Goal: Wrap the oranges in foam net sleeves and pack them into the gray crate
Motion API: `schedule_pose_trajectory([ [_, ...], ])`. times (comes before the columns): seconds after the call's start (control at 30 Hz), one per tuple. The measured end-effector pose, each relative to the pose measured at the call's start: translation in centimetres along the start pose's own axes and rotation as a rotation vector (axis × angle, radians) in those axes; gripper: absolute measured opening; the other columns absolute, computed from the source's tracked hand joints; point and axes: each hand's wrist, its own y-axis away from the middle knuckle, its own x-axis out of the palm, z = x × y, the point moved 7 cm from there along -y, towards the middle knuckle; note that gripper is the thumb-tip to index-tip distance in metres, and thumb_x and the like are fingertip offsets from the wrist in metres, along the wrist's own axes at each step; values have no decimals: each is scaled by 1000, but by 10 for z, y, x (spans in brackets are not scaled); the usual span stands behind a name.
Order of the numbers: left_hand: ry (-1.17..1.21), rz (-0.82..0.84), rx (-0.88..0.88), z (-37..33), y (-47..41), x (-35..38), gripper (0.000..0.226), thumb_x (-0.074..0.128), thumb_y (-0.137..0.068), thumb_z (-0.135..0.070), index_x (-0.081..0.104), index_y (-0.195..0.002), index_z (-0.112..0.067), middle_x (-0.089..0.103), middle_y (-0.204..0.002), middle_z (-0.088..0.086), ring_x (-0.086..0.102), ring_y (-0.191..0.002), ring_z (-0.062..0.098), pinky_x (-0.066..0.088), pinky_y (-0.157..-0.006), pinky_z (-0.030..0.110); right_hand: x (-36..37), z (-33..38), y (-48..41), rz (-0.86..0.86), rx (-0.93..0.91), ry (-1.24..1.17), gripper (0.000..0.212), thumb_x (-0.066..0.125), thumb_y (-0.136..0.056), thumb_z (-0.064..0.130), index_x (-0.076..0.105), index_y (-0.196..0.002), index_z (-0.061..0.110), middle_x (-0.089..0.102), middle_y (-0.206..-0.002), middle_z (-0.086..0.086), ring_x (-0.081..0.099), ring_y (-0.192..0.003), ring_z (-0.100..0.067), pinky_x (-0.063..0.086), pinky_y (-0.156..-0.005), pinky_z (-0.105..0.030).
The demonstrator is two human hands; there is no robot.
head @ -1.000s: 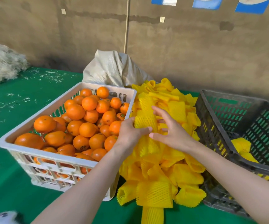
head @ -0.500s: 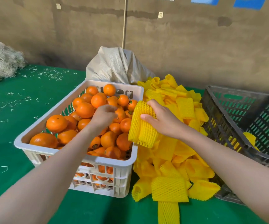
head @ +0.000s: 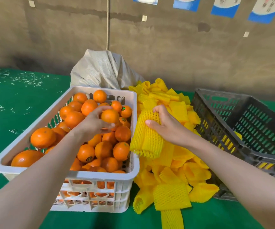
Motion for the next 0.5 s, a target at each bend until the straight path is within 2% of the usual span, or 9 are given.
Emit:
schedule_pose_trajectory([
  [0.07,226,76,52,-24,9,24,66,67,-72,13,54,-120,-31,51,-130,9,60,-110,31,59,-74,35,-7,0,4,-6,-24,-58,24,52,-95,22,39,-111,11,45,-87,3,42,-71,-3,36,-61,-14],
  [0.13,397,166,91,-42,18,51,70,64,-66,15,54,-121,-27,49,-133,11,57,-116,35,58,-79,39,-13,2,8,33,-67,-138,14,51,-95,15,46,-103,5,46,-87,-1,43,-78,-6,37,-68,-21],
  [0.2,495,227,115,-57,28,79,70,61,-64,13,53,-123,-24,52,-128,12,58,-112,33,57,-83,41,-19,2,15,65,-85,-219,6,48,-96,10,51,-97,5,48,-86,1,44,-80,-4,38,-72,-19],
  [0.27,559,228,102,-62,34,100,65,60,-66,7,52,-123,-22,61,-112,11,65,-96,25,58,-79,37,-24,0,21,80,-80,-293,7,47,-96,9,53,-95,7,50,-85,3,46,-79,-2,39,-73,-17],
  [0.37,603,205,51,-60,38,133,55,62,-70,-8,49,-123,-14,68,-78,3,66,-64,12,58,-61,29,-35,-10,32,94,-44,-383,14,46,-96,11,57,-99,3,53,-90,-6,48,-85,-12,40,-77,-25],
  [0.4,618,187,22,-56,39,144,54,62,-71,-13,49,-123,-14,68,-77,4,65,-66,14,56,-64,31,-38,-14,35,100,-30,-403,17,46,-96,11,58,-101,0,54,-93,-9,48,-87,-16,39,-79,-29],
  [0.47,674,163,-40,-46,39,166,58,64,-72,-20,49,-127,-12,64,-94,12,60,-83,22,50,-79,40,-40,-23,41,111,-9,-425,22,46,-96,11,57,-105,-6,53,-93,-11,47,-87,-18,38,-78,-31],
  [0.5,726,159,-57,-44,39,177,56,64,-73,-21,49,-126,-11,62,-96,15,59,-83,24,51,-77,40,-41,-26,43,113,-2,-439,22,47,-96,10,58,-105,-6,54,-91,-10,48,-85,-17,39,-76,-28],
])
